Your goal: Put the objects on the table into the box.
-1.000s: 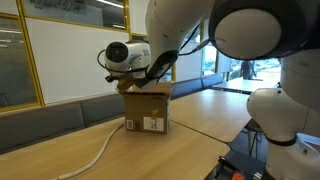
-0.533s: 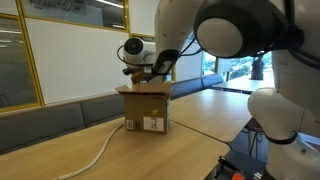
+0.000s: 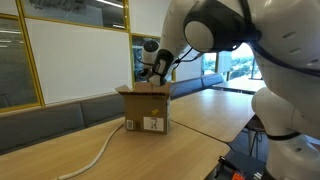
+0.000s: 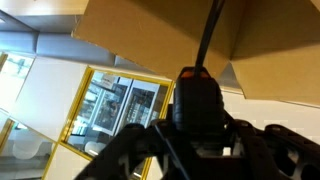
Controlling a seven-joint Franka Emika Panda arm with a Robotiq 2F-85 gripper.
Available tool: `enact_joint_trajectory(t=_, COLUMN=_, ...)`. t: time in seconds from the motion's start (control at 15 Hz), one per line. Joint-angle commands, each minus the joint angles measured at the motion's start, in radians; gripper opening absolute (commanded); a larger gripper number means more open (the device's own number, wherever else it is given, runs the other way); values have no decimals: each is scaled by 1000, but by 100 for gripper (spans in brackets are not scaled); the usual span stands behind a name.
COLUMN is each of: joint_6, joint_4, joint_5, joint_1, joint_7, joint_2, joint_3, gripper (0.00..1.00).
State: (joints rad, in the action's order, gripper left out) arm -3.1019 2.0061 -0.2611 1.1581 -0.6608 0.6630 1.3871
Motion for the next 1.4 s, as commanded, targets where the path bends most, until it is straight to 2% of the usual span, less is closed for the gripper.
enact_joint_trajectory(t=0.0, joint_6=10, joint_4=-76, joint_5=131, joint_1=-214, joint_7=170, joint_2=-75, joint_3=-199, gripper=16)
enact_joint_trajectory(t=0.2, joint_6=39, joint_4=-133, joint_5=207, joint_1=-408, joint_7=258, joint_2=-71, joint_3=-383, gripper=16)
enact_joint_trajectory(t=0.47, joint_6=106, joint_4=-223, joint_5=237, joint_1=-662, joint_7=321, joint_2=-57, joint_3=-633, gripper=16)
enact_joint_trajectory(t=0.8, joint_6=218, joint_4=-331, joint_5=213, joint_1=-903, joint_7=334, joint_2=-18, joint_3=-861, gripper=17)
enact_joint_trajectory(t=0.87, joint_6=245, joint_4=-352, joint_5=207, joint_1=-936, joint_7=329, joint_2=-7, joint_3=-889, gripper=62)
enact_joint_trajectory(t=0.93, joint_6=267, joint_4=-370, joint_5=202, joint_1=-968, joint_7=326, joint_2=0, joint_3=-917, gripper=66)
enact_joint_trajectory(t=1.2, joint_6=331, joint_4=-431, joint_5=184, joint_1=-1039, joint_7=314, joint_2=24, joint_3=-980, gripper=95)
enact_joint_trajectory(t=1.33, joint_6=352, joint_4=-450, joint_5=175, joint_1=-1054, joint_7=310, joint_2=28, joint_3=-996, gripper=100)
